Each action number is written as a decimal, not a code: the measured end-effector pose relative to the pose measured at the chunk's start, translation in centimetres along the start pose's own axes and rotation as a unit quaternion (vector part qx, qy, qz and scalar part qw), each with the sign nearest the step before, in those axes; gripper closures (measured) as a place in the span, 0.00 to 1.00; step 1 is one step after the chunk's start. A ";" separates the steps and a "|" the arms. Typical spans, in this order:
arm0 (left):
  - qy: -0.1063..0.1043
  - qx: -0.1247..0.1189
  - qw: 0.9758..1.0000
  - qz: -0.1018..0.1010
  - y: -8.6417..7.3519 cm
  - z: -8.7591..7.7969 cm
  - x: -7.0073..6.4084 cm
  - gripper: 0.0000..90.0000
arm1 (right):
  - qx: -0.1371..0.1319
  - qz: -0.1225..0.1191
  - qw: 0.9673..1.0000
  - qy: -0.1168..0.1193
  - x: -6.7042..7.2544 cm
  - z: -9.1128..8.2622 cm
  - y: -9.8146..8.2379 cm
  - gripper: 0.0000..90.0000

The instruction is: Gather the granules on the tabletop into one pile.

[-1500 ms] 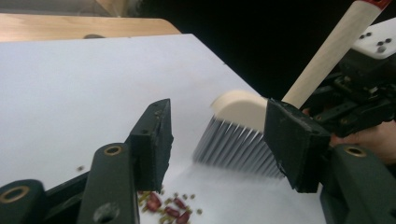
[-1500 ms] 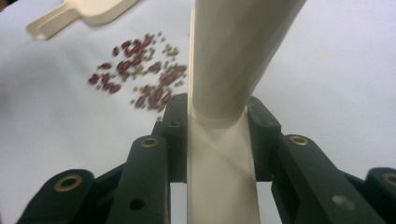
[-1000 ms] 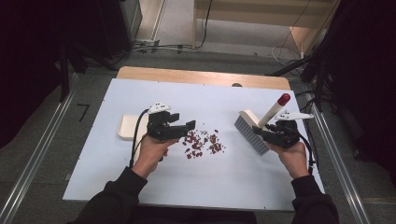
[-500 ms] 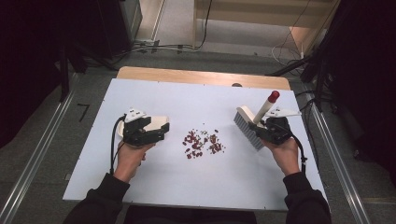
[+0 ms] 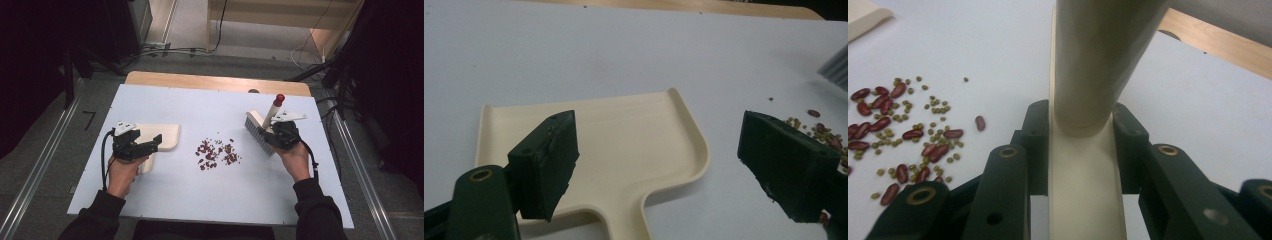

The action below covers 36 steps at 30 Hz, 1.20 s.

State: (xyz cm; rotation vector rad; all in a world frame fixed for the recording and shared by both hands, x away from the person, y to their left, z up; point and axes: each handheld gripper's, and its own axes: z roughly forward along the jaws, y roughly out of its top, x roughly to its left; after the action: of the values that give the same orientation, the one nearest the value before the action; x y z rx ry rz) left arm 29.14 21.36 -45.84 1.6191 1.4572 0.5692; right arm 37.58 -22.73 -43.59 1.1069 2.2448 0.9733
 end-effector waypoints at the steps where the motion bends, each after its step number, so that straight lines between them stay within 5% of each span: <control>1: 0.003 0.000 1.000 -0.003 -0.1 0.0 0.1 0.19 | -0.001 0.002 1.000 0.001 0.0 0.2 0.1 0.71; 25: 0.012 0.009 1.000 -0.006 -0.6 0.3 1.0 0.19 | -0.004 -0.055 0.998 -0.007 2.9 4.2 3.0 0.71; 36: 0.011 0.009 1.000 -0.009 -0.6 0.3 1.1 0.19 | -0.002 -0.117 0.993 0.008 5.4 5.4 3.7 0.71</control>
State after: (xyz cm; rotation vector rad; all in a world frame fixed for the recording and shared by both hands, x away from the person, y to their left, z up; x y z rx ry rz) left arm 29.29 22.27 -46.78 1.6162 1.4958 0.5680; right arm 39.80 -14.62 -44.78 0.8118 2.3196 0.8913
